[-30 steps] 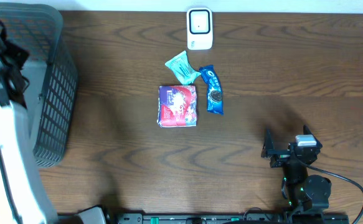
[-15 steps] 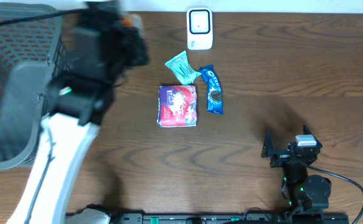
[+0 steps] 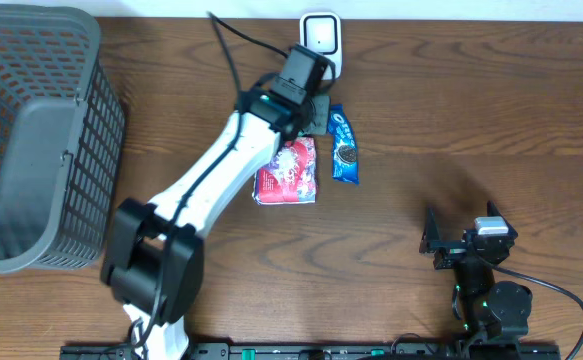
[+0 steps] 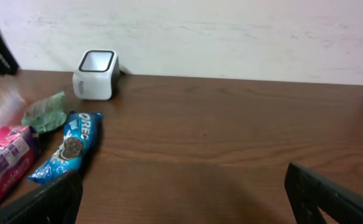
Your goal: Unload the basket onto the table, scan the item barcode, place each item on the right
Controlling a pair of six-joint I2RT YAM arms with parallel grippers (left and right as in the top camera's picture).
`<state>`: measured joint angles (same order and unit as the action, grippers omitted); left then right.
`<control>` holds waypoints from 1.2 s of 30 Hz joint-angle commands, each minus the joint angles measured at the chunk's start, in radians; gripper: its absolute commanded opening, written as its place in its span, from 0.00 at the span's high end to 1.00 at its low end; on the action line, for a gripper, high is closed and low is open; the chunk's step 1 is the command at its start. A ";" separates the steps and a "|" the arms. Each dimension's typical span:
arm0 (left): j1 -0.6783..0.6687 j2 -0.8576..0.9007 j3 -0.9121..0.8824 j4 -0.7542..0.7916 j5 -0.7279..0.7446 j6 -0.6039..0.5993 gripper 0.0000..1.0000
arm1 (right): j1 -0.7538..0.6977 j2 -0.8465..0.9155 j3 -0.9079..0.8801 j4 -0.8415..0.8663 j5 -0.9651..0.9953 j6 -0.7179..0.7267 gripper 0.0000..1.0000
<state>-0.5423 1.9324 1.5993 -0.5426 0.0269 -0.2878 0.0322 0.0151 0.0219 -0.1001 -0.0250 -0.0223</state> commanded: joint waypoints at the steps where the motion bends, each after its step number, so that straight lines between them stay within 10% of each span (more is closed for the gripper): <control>1: 0.001 0.011 0.009 -0.019 0.000 -0.002 0.41 | -0.006 -0.004 -0.004 0.000 0.008 0.006 0.01; 11: 0.046 -0.139 0.009 -0.097 -0.028 -0.018 0.15 | -0.006 -0.004 -0.004 0.000 0.008 0.006 0.01; 20: 0.308 -0.325 0.009 -0.401 -0.121 -0.301 0.02 | -0.006 -0.004 -0.004 0.000 0.008 0.006 0.01; 36: 0.439 -0.332 0.009 -0.590 -0.121 -0.301 0.02 | -0.006 -0.004 -0.004 0.084 0.053 -0.020 0.01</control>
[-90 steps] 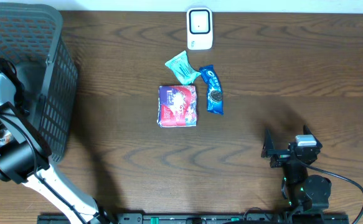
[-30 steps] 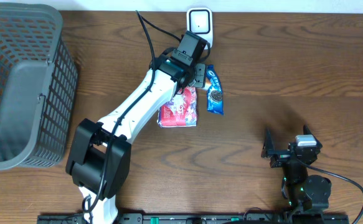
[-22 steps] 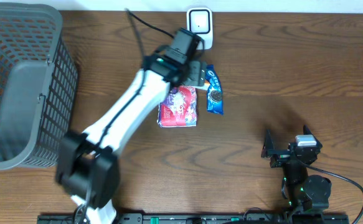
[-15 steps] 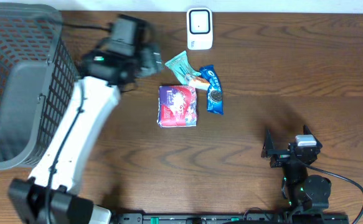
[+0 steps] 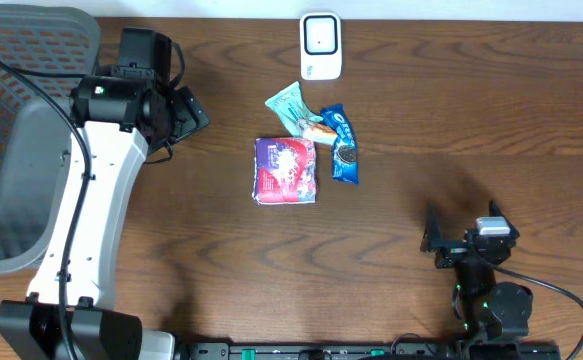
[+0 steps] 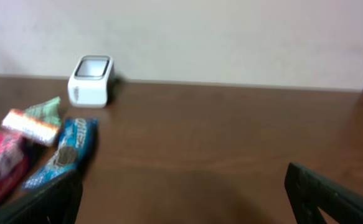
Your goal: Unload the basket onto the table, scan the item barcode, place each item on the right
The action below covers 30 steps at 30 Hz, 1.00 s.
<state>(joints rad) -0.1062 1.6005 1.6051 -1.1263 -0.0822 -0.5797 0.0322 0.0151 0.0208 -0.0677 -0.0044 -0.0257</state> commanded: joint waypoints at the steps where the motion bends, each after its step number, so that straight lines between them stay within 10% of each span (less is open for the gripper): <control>1: 0.003 0.000 0.003 -0.006 -0.012 -0.009 0.02 | -0.006 -0.004 -0.003 0.061 0.032 -0.016 0.01; 10: 0.003 0.000 0.003 -0.006 -0.012 -0.009 0.02 | -0.005 -0.004 -0.003 0.275 -0.513 0.431 0.01; 17: 0.003 0.000 0.003 -0.006 -0.012 -0.009 0.02 | -0.005 0.008 0.040 0.553 -0.469 0.500 0.01; 30: 0.003 0.000 0.003 -0.006 -0.012 -0.009 0.02 | -0.006 0.852 0.885 -0.315 -0.503 0.056 0.01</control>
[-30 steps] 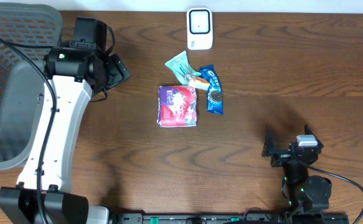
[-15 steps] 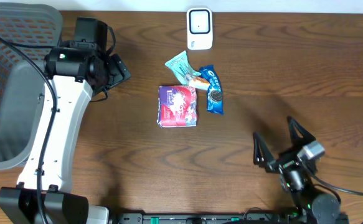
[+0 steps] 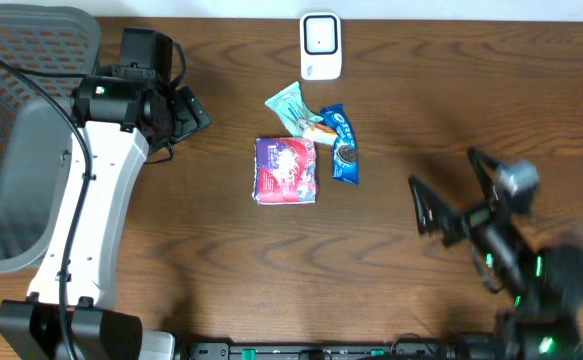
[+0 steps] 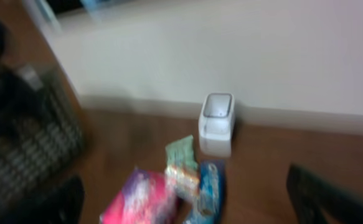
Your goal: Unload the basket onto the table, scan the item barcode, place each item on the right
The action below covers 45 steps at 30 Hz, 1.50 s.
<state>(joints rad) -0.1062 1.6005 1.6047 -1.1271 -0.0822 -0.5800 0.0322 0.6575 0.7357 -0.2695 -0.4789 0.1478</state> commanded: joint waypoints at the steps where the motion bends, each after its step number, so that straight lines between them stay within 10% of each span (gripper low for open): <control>1: 0.003 0.000 0.003 -0.006 -0.012 -0.008 0.02 | -0.006 0.311 0.262 -0.214 -0.052 -0.133 0.01; 10: 0.003 0.000 0.003 -0.006 -0.012 -0.008 0.02 | 0.006 0.925 0.659 -0.500 -0.394 -0.087 0.01; 15: 0.003 0.000 0.003 -0.006 -0.012 -0.008 0.02 | 0.061 1.085 0.659 -0.476 -0.182 -0.004 0.06; 19: 0.003 0.000 0.003 -0.006 -0.012 -0.008 0.02 | 0.130 1.167 0.659 -0.474 0.021 0.068 0.41; 33: 0.003 0.000 0.003 -0.006 -0.012 -0.008 0.02 | 0.279 1.408 0.659 -0.381 0.274 0.111 0.39; 40: 0.003 0.000 0.003 -0.006 -0.012 -0.009 0.02 | 0.259 1.398 0.677 -0.481 0.464 0.189 0.85; 45: 0.003 0.000 0.003 -0.006 -0.012 -0.009 0.02 | 0.227 1.346 0.776 -0.660 0.552 0.188 0.86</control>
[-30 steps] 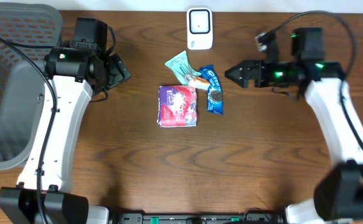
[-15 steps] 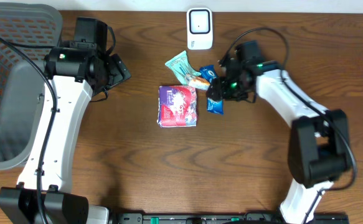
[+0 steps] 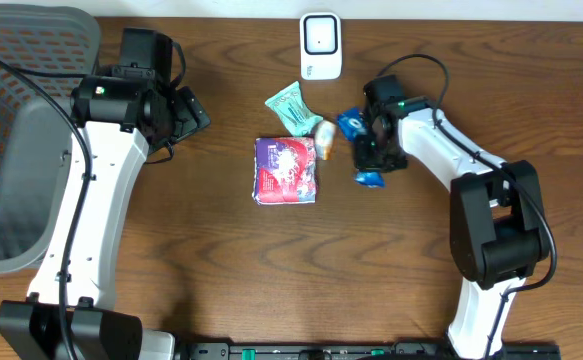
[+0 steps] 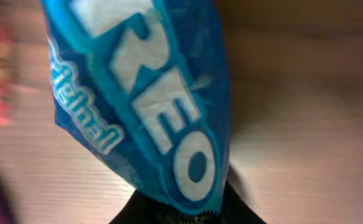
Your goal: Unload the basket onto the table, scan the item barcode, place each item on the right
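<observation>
The blue Oreo pack [image 4: 150,99] fills the right wrist view, its lower end pinched in my right gripper [image 4: 181,214], which is shut on it. From above, the Oreo pack [image 3: 349,122] shows on both sides of the right gripper [image 3: 371,152], right of the other items. The white scanner [image 3: 320,45] stands at the back edge, screen up. My left gripper [image 3: 189,110] hovers far left by the basket; its jaws are too small to read.
A green packet [image 3: 293,105], a small orange-and-white bar [image 3: 323,130] and a pink-purple pack [image 3: 287,170] lie left of the Oreo pack. A grey mesh basket [image 3: 81,120] fills the left end of the table.
My right arm was out at the right side of the table, gripper open and off the items. Now it is shut on the Oreo pack, which has shifted slightly right. The left arm is unchanged.
My left arm first reached over the items by the scanner while the right arm rested at the front right. Then the left arm stood by the basket and an orange bar lay by the green packet. The right arm rose, and now holds the Oreo pack.
</observation>
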Controlling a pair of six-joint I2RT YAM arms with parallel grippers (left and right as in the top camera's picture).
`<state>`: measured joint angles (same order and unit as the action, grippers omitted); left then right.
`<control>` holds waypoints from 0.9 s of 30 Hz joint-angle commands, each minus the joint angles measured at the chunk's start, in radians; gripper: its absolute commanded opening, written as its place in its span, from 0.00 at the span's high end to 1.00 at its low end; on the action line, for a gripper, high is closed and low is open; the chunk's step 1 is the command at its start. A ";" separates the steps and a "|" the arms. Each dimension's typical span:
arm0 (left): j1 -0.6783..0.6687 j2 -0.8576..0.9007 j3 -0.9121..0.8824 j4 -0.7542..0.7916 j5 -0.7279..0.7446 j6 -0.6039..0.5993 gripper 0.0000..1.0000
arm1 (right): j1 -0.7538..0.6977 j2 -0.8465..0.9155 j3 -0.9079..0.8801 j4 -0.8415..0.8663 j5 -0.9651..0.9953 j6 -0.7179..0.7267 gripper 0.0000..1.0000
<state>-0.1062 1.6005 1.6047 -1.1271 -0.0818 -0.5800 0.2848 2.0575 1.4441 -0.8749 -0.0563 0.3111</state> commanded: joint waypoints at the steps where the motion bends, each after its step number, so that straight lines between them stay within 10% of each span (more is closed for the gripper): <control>1: 0.003 0.000 0.003 -0.006 -0.013 -0.008 0.02 | -0.031 -0.067 0.089 -0.085 0.137 0.025 0.86; 6: 0.003 0.000 0.003 -0.006 -0.013 -0.009 0.02 | -0.036 -0.121 0.176 -0.177 0.141 -0.006 0.29; 8: 0.003 0.000 0.003 -0.006 -0.013 -0.008 0.02 | -0.034 -0.130 0.178 -0.176 0.140 -0.017 0.21; 27: 0.003 0.000 0.003 -0.006 -0.013 -0.008 0.02 | 0.024 0.060 0.175 -0.101 0.298 -0.057 0.48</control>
<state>-0.1062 1.6005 1.6047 -1.1267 -0.0818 -0.5800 0.2981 2.0708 1.6176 -0.9821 0.1589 0.2234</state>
